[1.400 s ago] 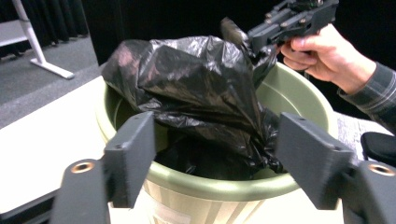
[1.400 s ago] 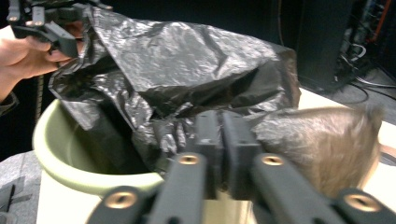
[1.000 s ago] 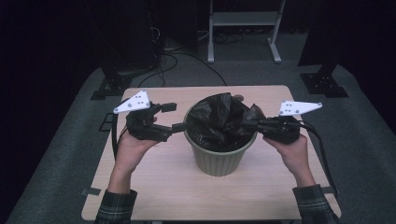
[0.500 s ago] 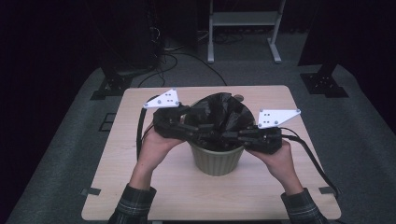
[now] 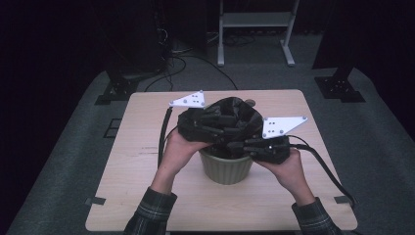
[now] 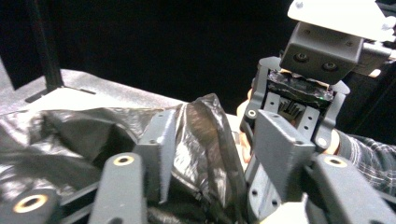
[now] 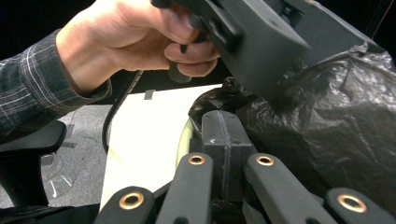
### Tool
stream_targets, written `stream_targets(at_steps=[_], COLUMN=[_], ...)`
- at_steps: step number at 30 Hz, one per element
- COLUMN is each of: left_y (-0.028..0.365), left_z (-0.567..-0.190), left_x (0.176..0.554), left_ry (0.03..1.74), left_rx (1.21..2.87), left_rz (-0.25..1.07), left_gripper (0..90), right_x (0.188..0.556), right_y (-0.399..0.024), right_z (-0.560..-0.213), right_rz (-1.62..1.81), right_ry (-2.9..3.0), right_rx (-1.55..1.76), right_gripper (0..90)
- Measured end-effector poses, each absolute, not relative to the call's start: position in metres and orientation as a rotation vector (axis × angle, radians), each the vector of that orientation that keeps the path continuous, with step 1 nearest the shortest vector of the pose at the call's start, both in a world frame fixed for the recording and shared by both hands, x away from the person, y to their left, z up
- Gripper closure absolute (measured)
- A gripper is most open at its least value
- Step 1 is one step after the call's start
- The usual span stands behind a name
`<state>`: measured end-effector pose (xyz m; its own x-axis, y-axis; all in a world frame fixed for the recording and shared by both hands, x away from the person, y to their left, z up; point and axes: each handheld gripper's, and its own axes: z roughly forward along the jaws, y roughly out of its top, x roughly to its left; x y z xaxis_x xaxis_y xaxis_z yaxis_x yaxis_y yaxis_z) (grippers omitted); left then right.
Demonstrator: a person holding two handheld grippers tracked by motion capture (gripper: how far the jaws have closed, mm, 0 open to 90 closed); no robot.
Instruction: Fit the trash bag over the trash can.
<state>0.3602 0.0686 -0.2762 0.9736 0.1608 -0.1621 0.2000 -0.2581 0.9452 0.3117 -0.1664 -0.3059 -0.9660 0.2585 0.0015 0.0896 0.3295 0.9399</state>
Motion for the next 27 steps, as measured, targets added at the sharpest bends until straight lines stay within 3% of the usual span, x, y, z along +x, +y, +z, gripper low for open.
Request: stream_targets(at_steps=[4,7,19,27], left_y=[0.064,0.072,0.116,0.129], left_z=[-0.278,-0.281,-0.295,-0.303], left_x=[0.358,0.352,0.319,0.306], left_ry=[0.232,0.225,0.219,0.217], left_rx=[1.886,1.898,1.877,1.835], left_rz=[-0.010,0.024,0.065,0.056], left_gripper=[77.0,89.1,89.3,89.4], right_x=[0.309,0.307,0.313,0.338], right_y=[-0.165,-0.170,-0.239,-0.235], right_z=[-0.305,-0.306,-0.303,-0.306], right_rz=[1.704,1.695,1.730,1.733], right_ry=[2.441,2.446,2.297,2.295], right_rx=[0.306,0.313,0.520,0.667], right_gripper=[90.0,78.9,69.7,65.2])
